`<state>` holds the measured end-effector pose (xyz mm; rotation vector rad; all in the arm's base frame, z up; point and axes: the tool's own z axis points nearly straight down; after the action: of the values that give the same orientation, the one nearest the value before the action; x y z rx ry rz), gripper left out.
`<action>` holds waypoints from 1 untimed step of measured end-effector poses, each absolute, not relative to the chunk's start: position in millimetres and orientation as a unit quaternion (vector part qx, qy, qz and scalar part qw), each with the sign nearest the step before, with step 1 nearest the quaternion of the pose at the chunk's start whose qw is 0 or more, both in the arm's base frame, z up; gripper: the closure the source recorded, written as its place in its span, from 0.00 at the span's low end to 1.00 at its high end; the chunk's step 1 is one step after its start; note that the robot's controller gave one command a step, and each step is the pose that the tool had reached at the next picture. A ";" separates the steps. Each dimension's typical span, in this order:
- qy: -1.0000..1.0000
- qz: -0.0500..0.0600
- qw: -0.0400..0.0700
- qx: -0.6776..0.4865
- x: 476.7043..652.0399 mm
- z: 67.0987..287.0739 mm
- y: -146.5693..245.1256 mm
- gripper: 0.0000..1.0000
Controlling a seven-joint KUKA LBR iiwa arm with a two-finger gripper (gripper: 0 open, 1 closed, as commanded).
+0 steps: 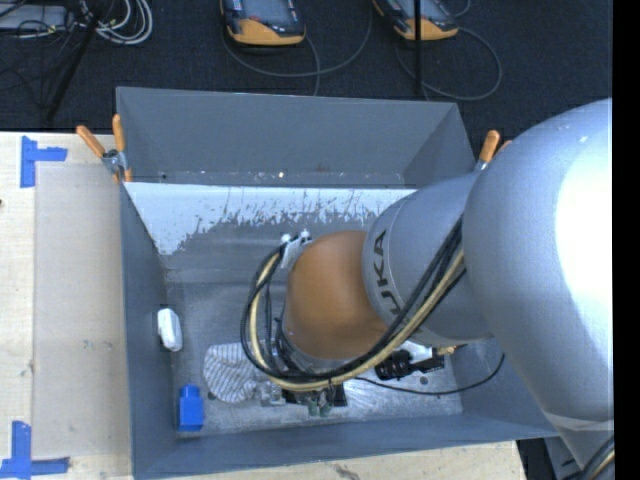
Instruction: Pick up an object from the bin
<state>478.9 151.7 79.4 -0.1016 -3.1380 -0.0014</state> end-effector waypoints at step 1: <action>-0.999 0.000 0.003 -0.033 477.7 82.9 151.3 1.00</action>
Offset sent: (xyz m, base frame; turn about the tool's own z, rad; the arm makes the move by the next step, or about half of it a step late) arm 0.0000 -0.0002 0.0822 0.0000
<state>477.7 151.3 82.9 -0.1023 -3.1345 0.0008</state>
